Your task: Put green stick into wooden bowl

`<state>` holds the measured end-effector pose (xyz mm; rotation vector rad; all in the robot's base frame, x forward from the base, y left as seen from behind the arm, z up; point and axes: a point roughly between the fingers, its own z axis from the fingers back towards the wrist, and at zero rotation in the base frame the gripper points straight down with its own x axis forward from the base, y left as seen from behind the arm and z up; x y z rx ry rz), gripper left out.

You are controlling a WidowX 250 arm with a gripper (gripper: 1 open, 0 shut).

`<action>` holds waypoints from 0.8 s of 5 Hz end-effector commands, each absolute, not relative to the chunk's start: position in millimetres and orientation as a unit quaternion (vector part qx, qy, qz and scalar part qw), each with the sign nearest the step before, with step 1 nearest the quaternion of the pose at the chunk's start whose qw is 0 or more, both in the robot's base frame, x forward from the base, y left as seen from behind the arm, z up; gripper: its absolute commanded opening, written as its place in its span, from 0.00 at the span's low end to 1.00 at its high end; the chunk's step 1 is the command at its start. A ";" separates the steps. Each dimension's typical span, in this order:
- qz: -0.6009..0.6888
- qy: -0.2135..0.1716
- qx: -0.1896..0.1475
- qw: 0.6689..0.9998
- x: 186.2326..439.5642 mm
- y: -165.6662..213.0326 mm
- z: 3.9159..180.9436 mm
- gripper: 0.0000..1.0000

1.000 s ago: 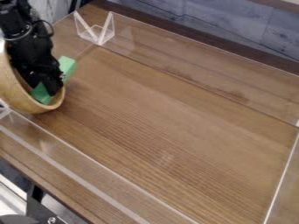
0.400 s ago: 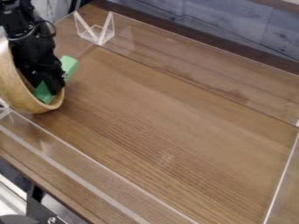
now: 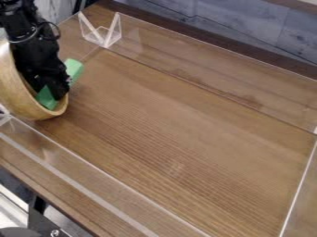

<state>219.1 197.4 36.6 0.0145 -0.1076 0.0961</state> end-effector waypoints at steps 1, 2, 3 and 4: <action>0.079 -0.045 0.020 0.996 207.6 214.1 27.9 0.00; 0.085 -0.042 0.020 0.995 205.8 215.8 25.0 0.00; 0.090 -0.039 0.020 0.995 203.9 217.6 22.0 0.00; 0.097 -0.035 0.020 0.995 202.1 219.1 19.3 0.00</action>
